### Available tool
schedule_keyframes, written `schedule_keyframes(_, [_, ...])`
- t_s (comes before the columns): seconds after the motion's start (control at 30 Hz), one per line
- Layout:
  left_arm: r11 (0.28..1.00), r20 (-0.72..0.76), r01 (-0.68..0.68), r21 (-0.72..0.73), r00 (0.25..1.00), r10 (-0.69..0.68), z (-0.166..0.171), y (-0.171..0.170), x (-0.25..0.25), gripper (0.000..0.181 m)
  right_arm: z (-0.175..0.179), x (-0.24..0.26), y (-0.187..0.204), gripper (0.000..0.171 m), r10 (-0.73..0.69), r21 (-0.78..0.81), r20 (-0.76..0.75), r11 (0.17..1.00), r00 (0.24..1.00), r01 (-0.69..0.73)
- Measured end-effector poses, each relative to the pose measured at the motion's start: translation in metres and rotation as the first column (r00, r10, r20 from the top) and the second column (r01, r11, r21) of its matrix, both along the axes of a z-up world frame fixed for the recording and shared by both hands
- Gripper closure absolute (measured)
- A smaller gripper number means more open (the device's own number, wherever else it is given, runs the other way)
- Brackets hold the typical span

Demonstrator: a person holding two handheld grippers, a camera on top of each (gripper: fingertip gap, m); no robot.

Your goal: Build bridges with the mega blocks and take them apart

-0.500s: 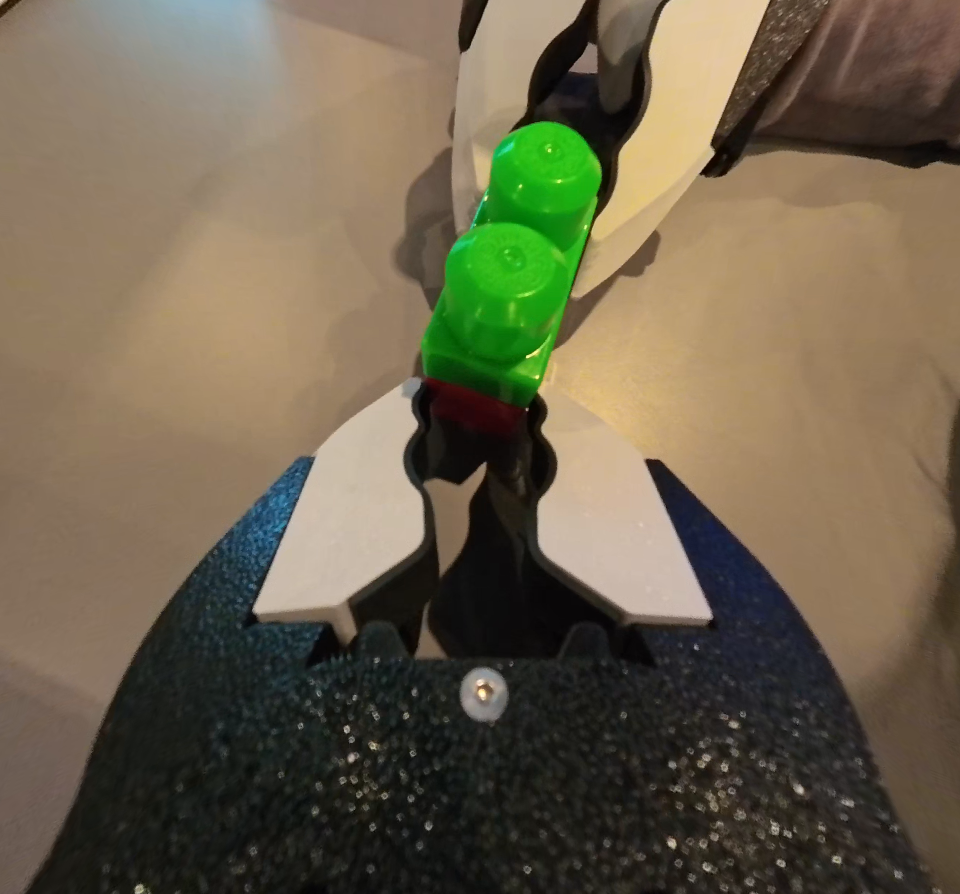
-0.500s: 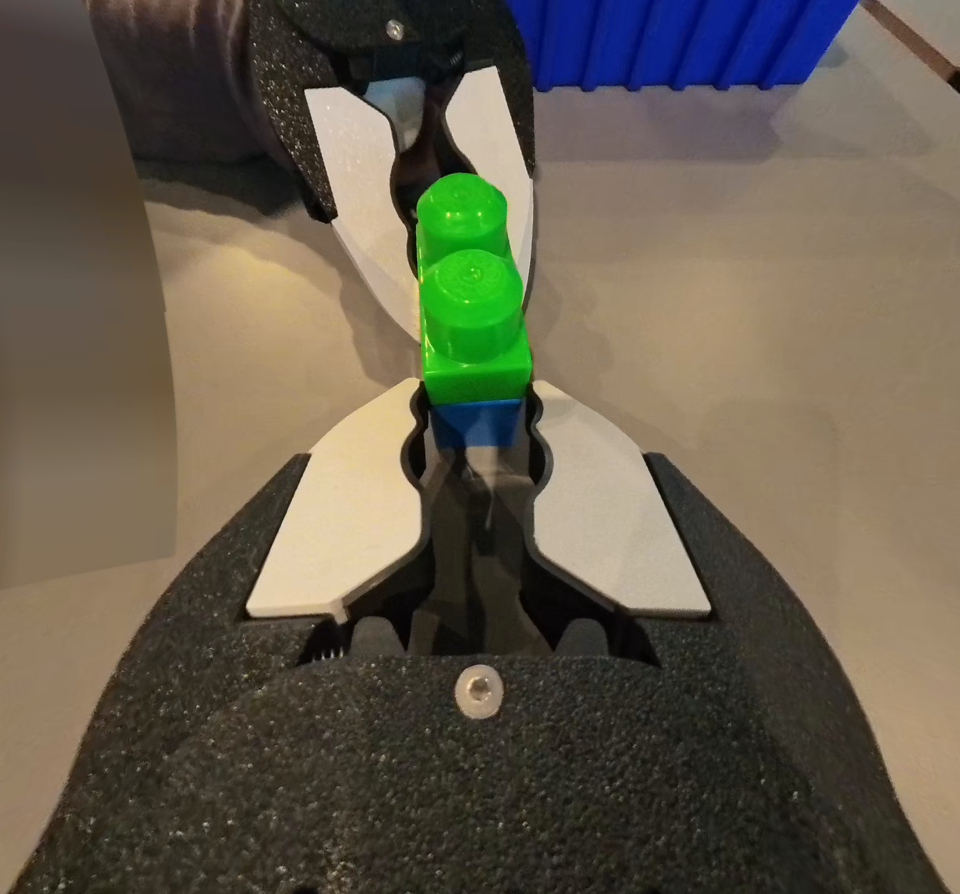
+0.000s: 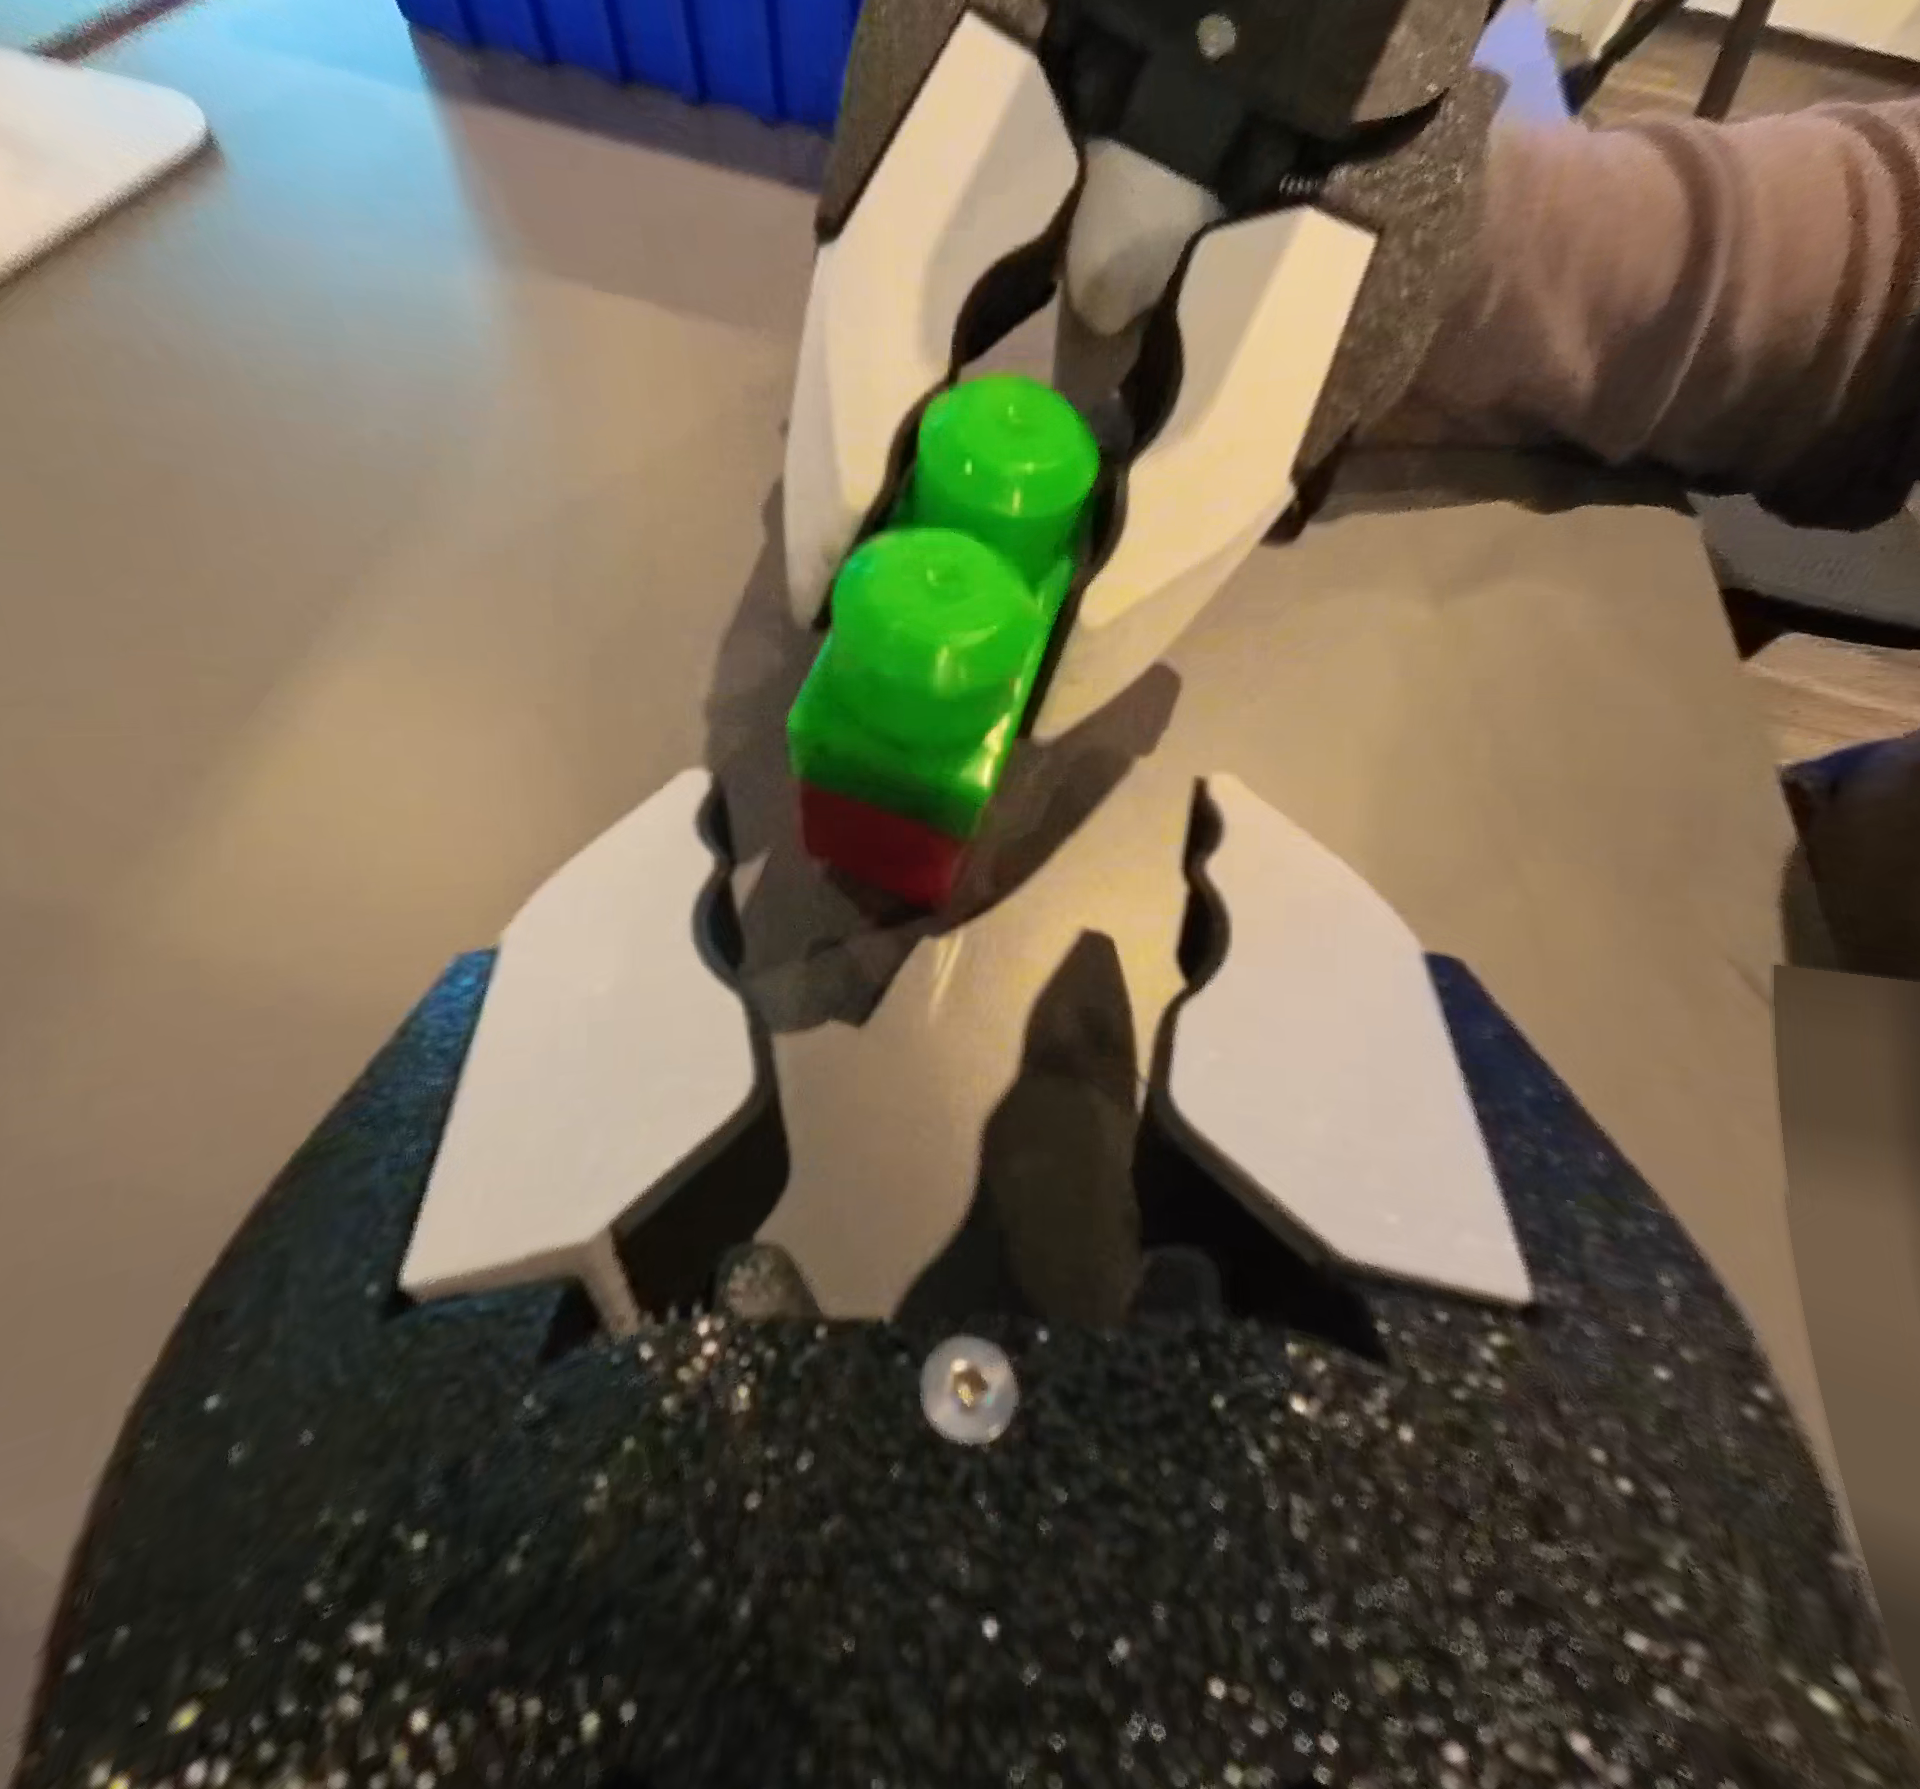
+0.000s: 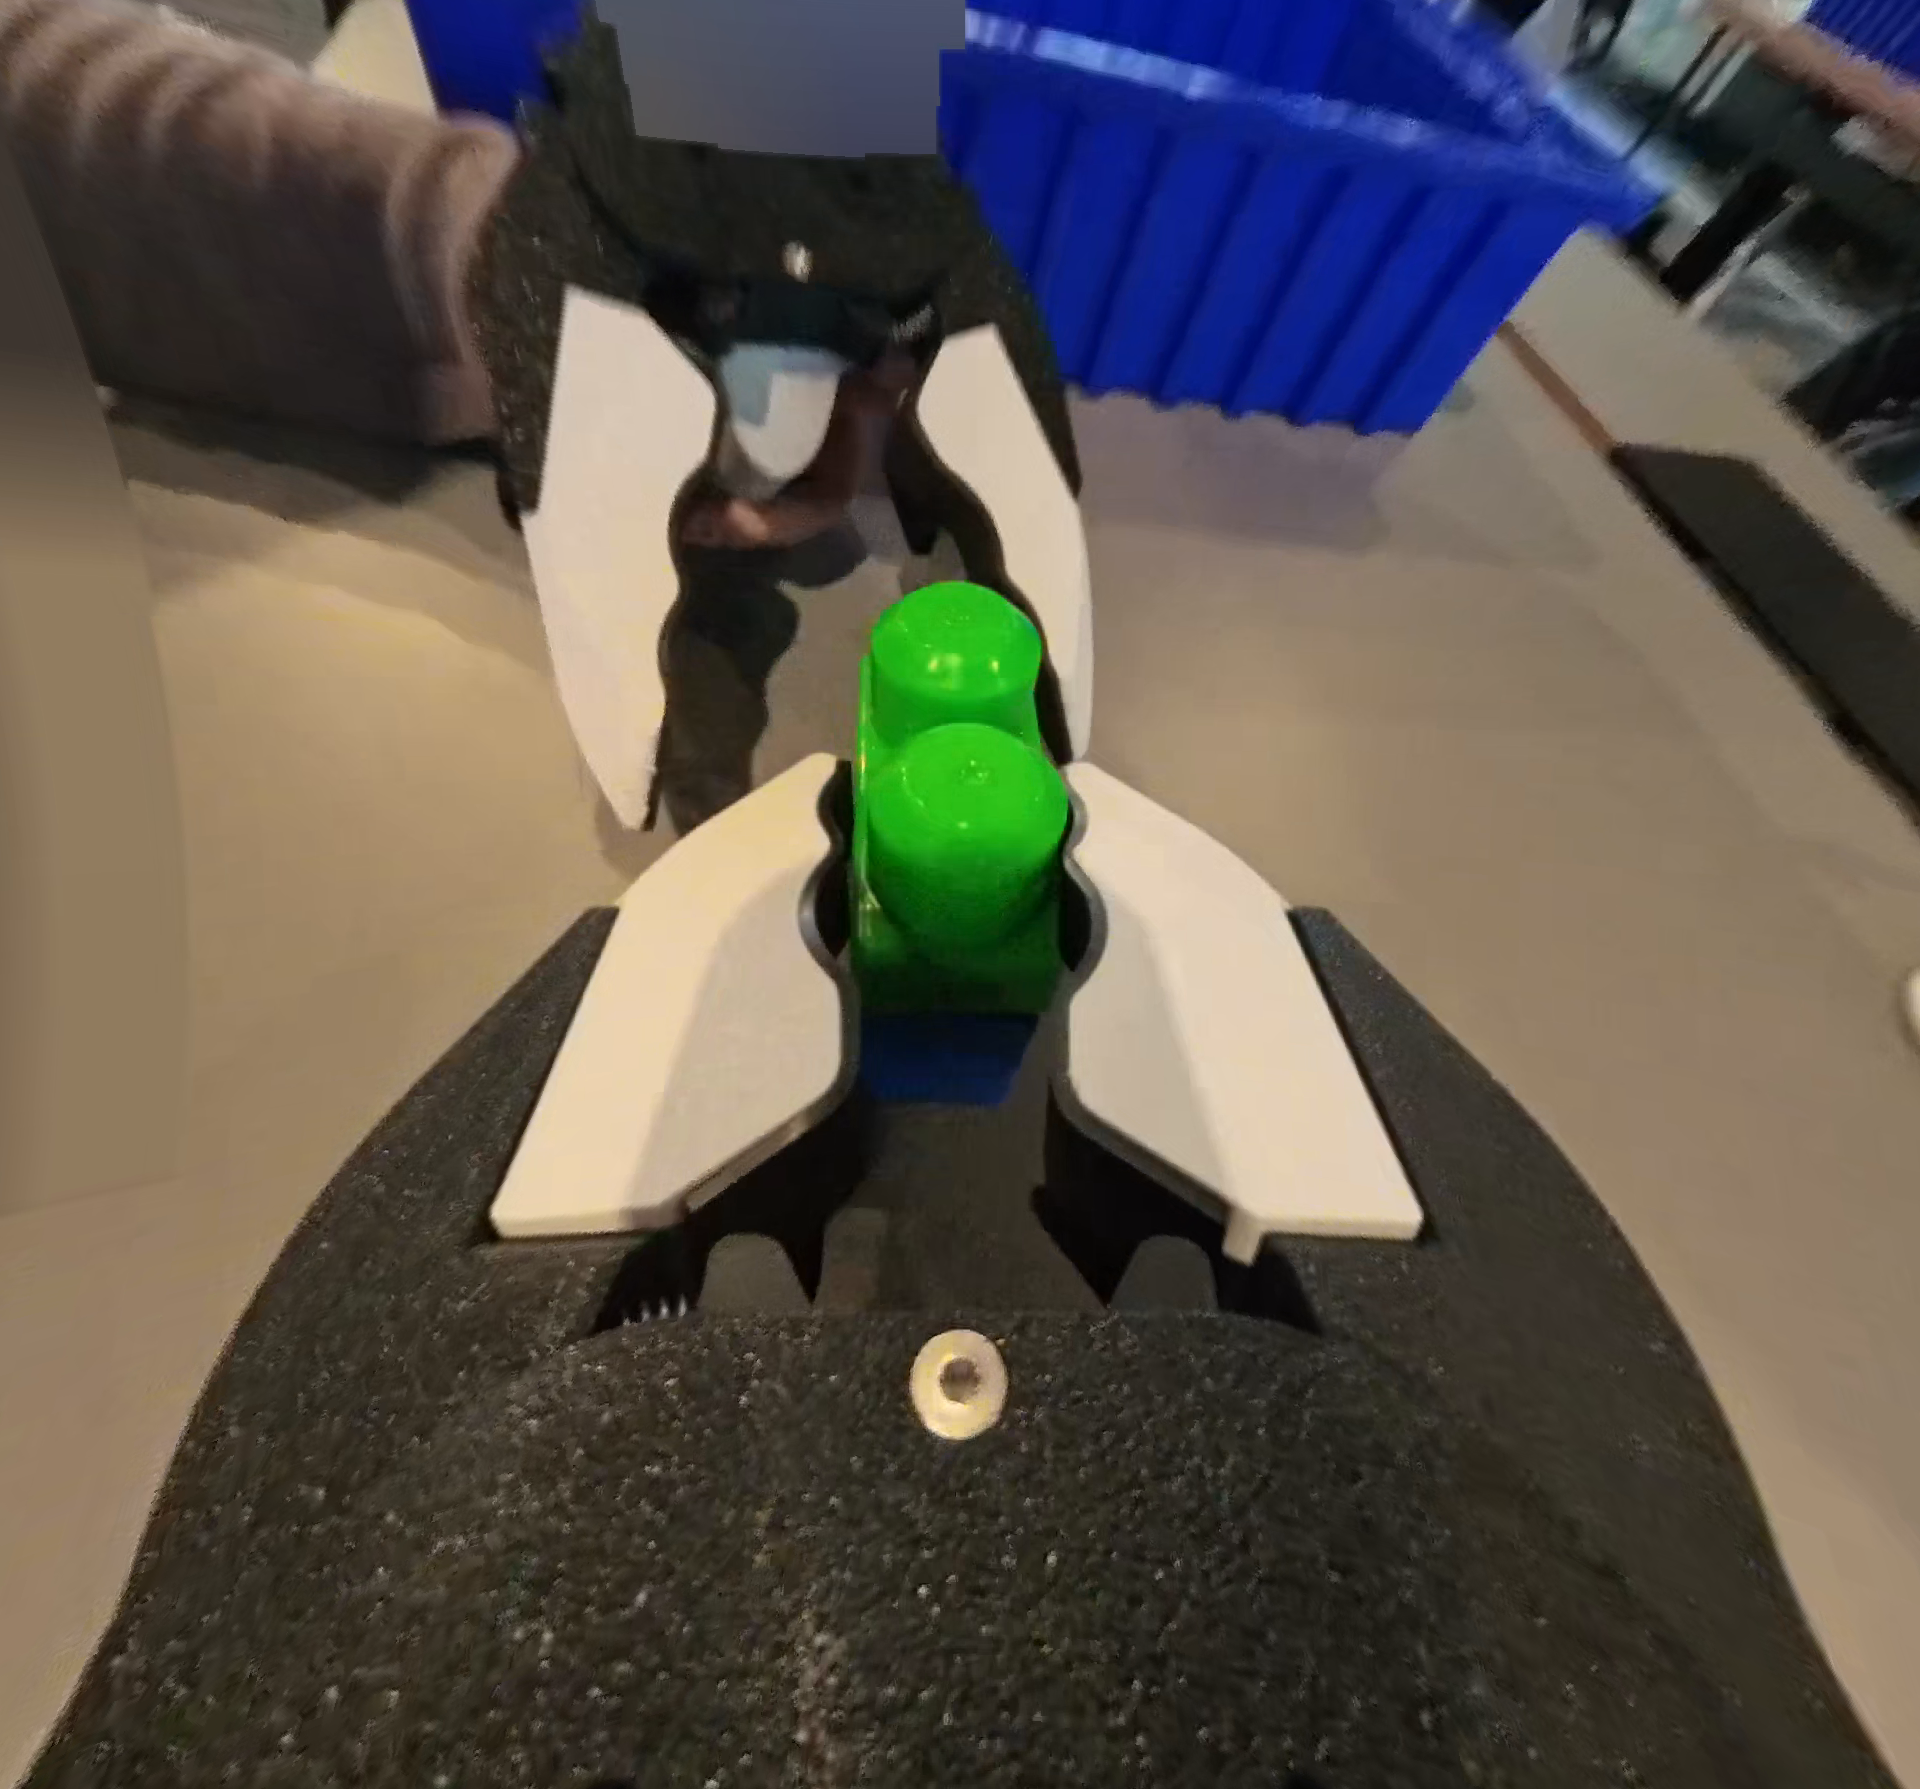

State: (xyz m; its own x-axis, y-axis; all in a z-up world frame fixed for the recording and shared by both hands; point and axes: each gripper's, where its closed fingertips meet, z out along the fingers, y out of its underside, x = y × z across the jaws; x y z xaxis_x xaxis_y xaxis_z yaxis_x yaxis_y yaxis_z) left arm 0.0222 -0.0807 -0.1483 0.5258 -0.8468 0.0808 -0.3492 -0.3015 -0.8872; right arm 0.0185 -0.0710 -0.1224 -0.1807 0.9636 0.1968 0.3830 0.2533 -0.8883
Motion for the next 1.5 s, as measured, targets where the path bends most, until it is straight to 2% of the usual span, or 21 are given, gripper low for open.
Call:
schedule_keyframes(0.03, [0.999,0.009,0.001,0.032,1.0,-0.002,0.005,0.0,0.001,0.092,0.017,0.006,-0.002,0.135,-0.012,0.001,-0.038,1.0,0.999,0.012])
schedule_keyframes(0.13, [0.996,0.045,-0.019,0.082,0.999,0.016,0.014,0.002,0.002,0.084,0.075,0.049,-0.001,0.135,-0.082,0.029,-0.132,0.996,0.988,0.086])
schedule_keyframes(0.2, [0.994,0.094,-0.034,0.107,0.995,0.024,0.021,0.004,0.003,0.083,0.109,0.097,0.014,0.135,-0.179,0.155,-0.151,0.967,0.972,0.202])
schedule_keyframes(0.27, [0.99,0.16,-0.049,0.134,0.987,0.027,0.03,0.004,0.005,0.083,0.136,0.156,0.041,0.135,-0.319,0.276,-0.136,0.897,0.938,0.345])
schedule_keyframes(0.33, [0.985,0.238,-0.07,0.156,0.971,0.032,0.041,0.005,0.007,0.085,0.143,0.216,0.069,0.135,-0.452,0.298,-0.055,0.844,0.89,0.446])
schedule_keyframes(0.4, [0.982,0.32,-0.101,0.158,0.946,0.046,0.049,0.008,0.009,0.088,0.129,0.259,0.089,0.135,-0.489,0.248,0.065,0.852,0.87,0.461])
schedule_keyframes(0.53, [0.968,0.41,-0.176,0.18,0.908,0.088,0.06,0.017,0.011,0.091,0.074,0.29,0.1,0.135,-0.322,0.094,0.292,0.947,0.901,0.308])
schedule_keyframes(0.63, [0.95,0.408,-0.214,0.229,0.907,0.106,0.063,0.02,0.012,0.094,0.038,0.298,0.107,0.135,-0.218,0.036,0.412,0.974,0.885,0.223])
schedule_keyframes(0.73, [0.935,0.402,-0.242,0.261,0.907,0.122,0.064,0.02,0.011,0.1,0.023,0.29,0.107,0.135,-0.119,-0.048,0.373,0.988,0.92,0.147])
schedule_keyframes(0.9, [0.93,0.407,-0.27,0.249,0.901,0.152,0.064,0.024,0.008,0.103,0.003,0.294,0.104,0.135,-0.042,-0.11,0.359,0.99,0.933,0.087])
schedule_keyframes(1.03, [0.932,0.411,-0.27,0.24,0.899,0.154,0.064,0.025,0.008,0.104,-0.014,0.305,0.1,0.134,-0.031,-0.11,0.41,0.99,0.912,0.083])
schedule_keyframes(1.07, [0.933,0.412,-0.269,0.24,0.898,0.154,0.064,0.025,0.007,0.104,-0.012,0.307,0.101,0.128,-0.045,-0.107,0.409,0.99,0.912,0.097])
schedule_keyframes(1.2, [0.932,0.423,-0.271,0.242,0.894,0.15,0.065,0.024,0.007,0.104,0.015,0.312,0.109,0.108,-0.158,-0.066,0.34,0.979,0.927,0.191])
schedule_keyframes(1.3, [0.924,0.433,-0.285,0.253,0.888,0.156,0.067,0.024,0.004,0.103,0.052,0.305,0.113,0.095,-0.261,-0.03,0.218,0.961,0.941,0.273])
schedule_keyframes(1.4, [0.899,0.425,-0.325,0.293,0.887,0.183,0.069,0.027,0.001,0.101,0.104,0.277,0.098,0.09,-0.291,0.024,-0.011,0.956,0.957,0.291])
schedule_keyframes(1.5, [0.851,0.407,-0.38,0.362,0.886,0.222,0.073,0.03,-0.007,0.095,0.156,0.233,0.067,0.09,-0.244,0.111,-0.301,0.951,0.922,0.288])
